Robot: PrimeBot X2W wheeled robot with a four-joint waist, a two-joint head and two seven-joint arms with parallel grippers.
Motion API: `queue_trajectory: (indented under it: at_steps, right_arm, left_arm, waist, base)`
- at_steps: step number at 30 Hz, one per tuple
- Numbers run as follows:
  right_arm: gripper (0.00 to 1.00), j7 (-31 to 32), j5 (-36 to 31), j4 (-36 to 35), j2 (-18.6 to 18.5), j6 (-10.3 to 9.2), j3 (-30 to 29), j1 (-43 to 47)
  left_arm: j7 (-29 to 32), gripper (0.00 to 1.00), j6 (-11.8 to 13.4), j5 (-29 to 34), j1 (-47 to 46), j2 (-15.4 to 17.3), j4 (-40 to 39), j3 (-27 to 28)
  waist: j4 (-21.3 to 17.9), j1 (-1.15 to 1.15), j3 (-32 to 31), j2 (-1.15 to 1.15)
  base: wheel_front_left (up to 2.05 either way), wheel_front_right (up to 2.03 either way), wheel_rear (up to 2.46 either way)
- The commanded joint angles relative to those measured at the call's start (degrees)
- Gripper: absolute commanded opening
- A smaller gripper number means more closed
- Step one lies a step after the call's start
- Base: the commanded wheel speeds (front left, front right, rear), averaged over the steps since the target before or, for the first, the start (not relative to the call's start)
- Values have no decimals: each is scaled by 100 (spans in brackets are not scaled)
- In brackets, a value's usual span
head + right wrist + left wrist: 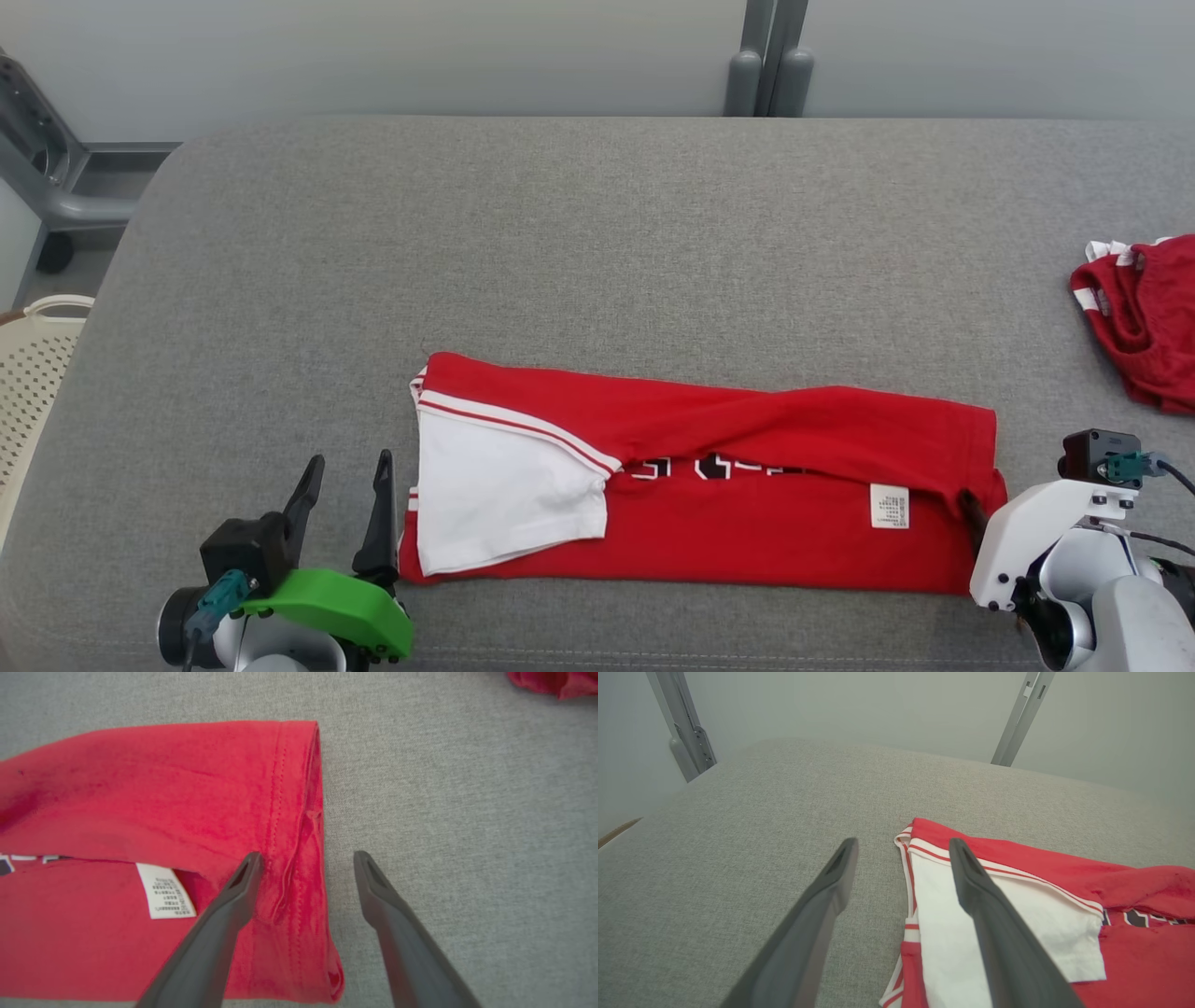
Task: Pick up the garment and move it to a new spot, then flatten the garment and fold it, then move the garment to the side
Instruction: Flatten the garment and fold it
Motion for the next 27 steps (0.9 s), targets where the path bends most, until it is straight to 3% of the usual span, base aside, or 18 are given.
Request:
queue_trajectory:
  at_steps: [1, 16, 17, 18, 21, 22, 27]
  right_arm:
    - [100, 2, -1, -41, -19, -2, 6, 71]
    - [100, 519, 200, 416, 0, -1, 109, -346]
    - [91, 557, 218, 432, 2, -1, 98, -346]
    - [55, 574, 199, 436, 2, -1, 92, -344]
    - [7, 556, 132, 373, -6, -2, 33, -357]
    - [0, 506, 107, 319, -12, -3, -10, -371]
    - [0, 427, 51, 33, -34, -6, -285, -458]
  left_arm:
    - [-29, 100, -33, 54, -37, 0, 18, 28]
    - [-29, 100, -123, 42, -214, -57, 102, -19]
    - [-29, 100, -128, 35, -213, -59, 112, -15]
    - [-29, 100, -137, 29, -212, -59, 127, -9]
    - [-29, 100, -147, 30, -222, -57, 152, 21]
    - [-29, 100, -141, 29, -218, -53, 159, 34]
    - [-29, 100, -127, 46, -170, -43, 159, 57]
  waist:
    - [-6, 0, 0, 0]
    - [132, 0, 204, 0]
    - [138, 0, 205, 0]
    - [142, 0, 203, 0]
    - [134, 0, 184, 0]
    - [127, 0, 175, 0]
    - [76, 0, 107, 0]
  base:
    - [0, 0, 0]
    - [0, 0, 0]
    - [0, 0, 0]
    - [0, 0, 0]
    - [0, 0, 0]
    - [0, 0, 0]
    - [0, 0, 0]
